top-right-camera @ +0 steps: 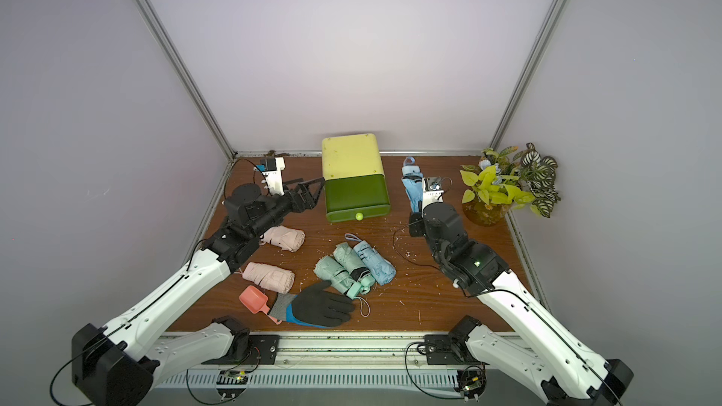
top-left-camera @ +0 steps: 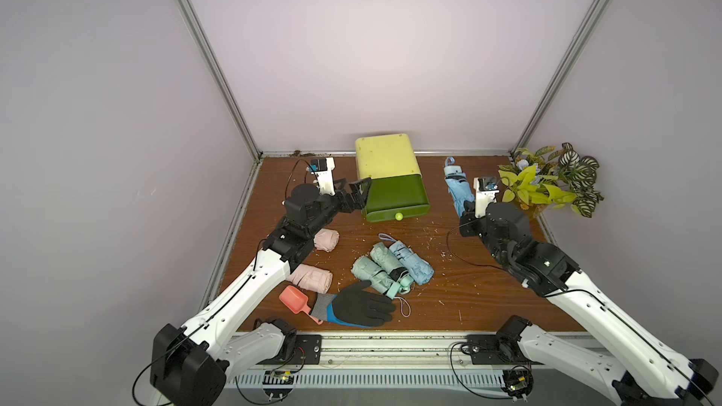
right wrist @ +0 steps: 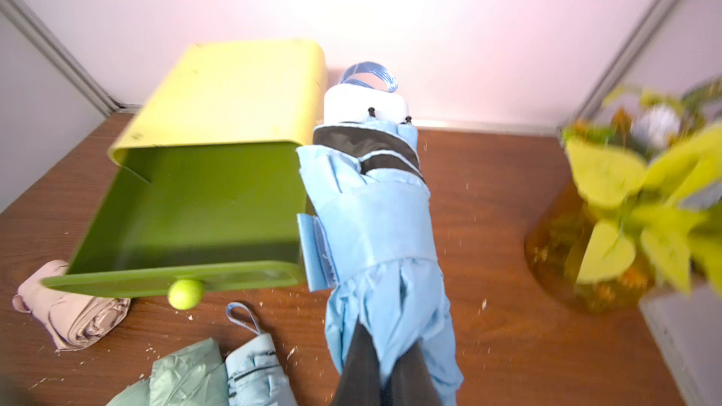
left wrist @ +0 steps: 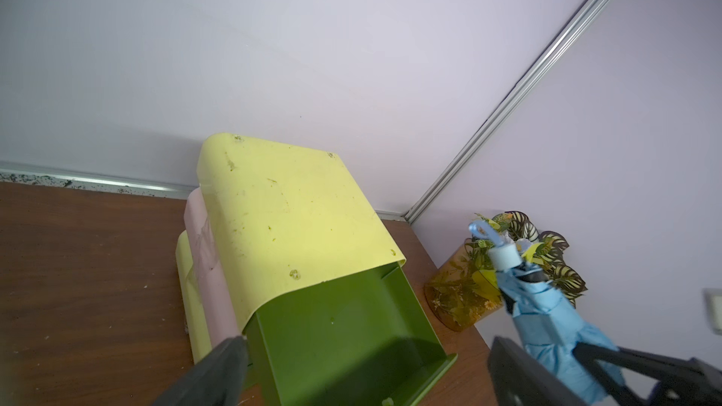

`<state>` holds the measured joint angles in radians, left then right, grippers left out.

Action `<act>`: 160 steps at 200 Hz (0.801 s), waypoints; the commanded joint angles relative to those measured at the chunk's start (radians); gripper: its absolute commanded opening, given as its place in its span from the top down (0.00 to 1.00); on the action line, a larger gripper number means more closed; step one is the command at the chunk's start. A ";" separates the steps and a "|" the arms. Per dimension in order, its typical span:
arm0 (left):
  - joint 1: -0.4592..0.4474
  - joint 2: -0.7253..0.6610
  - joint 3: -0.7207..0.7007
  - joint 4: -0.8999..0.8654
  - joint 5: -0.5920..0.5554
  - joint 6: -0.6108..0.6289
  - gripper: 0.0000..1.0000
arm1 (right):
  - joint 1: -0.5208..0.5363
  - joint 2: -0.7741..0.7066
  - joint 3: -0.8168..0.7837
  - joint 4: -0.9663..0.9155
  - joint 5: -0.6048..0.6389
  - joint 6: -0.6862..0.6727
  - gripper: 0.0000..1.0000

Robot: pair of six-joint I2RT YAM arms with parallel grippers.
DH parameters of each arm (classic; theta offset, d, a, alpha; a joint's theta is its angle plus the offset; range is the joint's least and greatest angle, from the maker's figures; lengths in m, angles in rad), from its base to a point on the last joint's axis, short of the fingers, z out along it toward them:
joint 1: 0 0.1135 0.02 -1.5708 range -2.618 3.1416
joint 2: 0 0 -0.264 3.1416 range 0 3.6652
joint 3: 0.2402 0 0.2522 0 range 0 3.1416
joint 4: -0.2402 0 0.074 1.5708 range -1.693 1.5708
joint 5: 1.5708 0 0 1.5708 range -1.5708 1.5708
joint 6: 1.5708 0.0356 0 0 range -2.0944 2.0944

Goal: Place the umbrella in the drawer by color
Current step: Place the umbrella in the drawer.

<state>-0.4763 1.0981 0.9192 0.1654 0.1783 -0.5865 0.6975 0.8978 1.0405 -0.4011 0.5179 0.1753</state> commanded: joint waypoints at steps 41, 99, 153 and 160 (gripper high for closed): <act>-0.008 0.008 0.095 -0.136 0.116 0.032 0.00 | 0.031 -0.062 -0.131 0.487 -0.329 -0.856 1.00; -0.033 0.005 0.030 -0.037 0.307 -0.090 0.00 | 0.049 -0.069 -0.348 0.967 -0.531 -1.047 1.00; -0.122 0.060 0.036 0.051 0.361 -0.113 0.00 | 0.072 -0.006 -0.367 1.084 -0.575 -1.062 1.00; -0.121 0.067 0.035 0.071 0.370 -0.126 0.00 | 0.073 -0.004 -0.370 1.085 -0.586 -1.060 1.00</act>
<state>-0.5766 1.1343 0.9340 0.1570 0.4854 -0.6838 0.7612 0.8989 0.6434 0.4877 -0.0132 -0.8642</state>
